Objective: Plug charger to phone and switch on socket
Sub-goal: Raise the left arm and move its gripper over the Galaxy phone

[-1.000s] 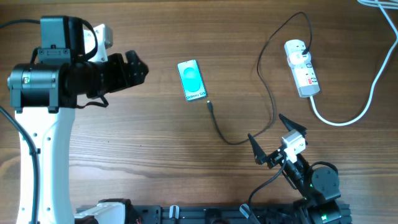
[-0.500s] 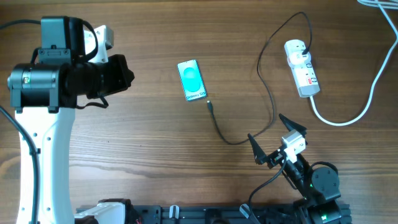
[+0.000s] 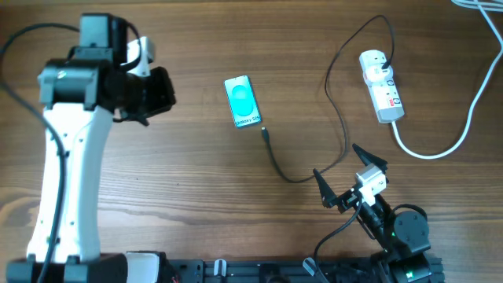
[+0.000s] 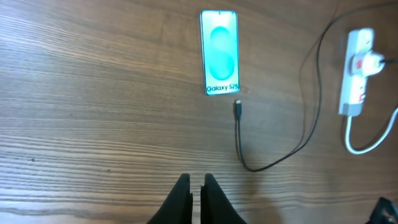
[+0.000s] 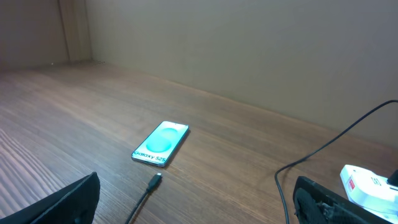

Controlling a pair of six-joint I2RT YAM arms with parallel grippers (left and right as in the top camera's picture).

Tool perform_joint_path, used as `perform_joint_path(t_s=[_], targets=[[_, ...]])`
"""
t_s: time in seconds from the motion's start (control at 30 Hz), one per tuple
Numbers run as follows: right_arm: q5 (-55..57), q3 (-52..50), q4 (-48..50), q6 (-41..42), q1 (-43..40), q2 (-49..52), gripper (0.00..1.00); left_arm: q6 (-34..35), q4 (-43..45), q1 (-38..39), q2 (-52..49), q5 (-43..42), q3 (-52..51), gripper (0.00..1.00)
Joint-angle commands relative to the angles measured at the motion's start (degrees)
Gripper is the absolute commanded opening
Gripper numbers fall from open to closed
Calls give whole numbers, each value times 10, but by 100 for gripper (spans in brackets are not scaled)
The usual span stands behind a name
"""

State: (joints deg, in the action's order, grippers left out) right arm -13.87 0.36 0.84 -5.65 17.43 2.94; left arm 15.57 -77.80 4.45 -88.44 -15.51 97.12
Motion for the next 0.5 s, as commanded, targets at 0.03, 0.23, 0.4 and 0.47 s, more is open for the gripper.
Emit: perform_joint_path(t_s=[0.03, 0.23, 0.4, 0.47], targets=[[5, -1, 2, -4, 1, 0, 100, 34, 13, 44, -43, 36, -6, 11], [5, -1, 2, -4, 1, 0, 100, 75, 37, 101, -88, 77, -6, 22], [5, -1, 2, -4, 1, 0, 100, 87, 59, 140, -112, 80, -6, 31], [5, -1, 2, -4, 1, 0, 100, 112, 65, 153, -121, 102, -6, 32]])
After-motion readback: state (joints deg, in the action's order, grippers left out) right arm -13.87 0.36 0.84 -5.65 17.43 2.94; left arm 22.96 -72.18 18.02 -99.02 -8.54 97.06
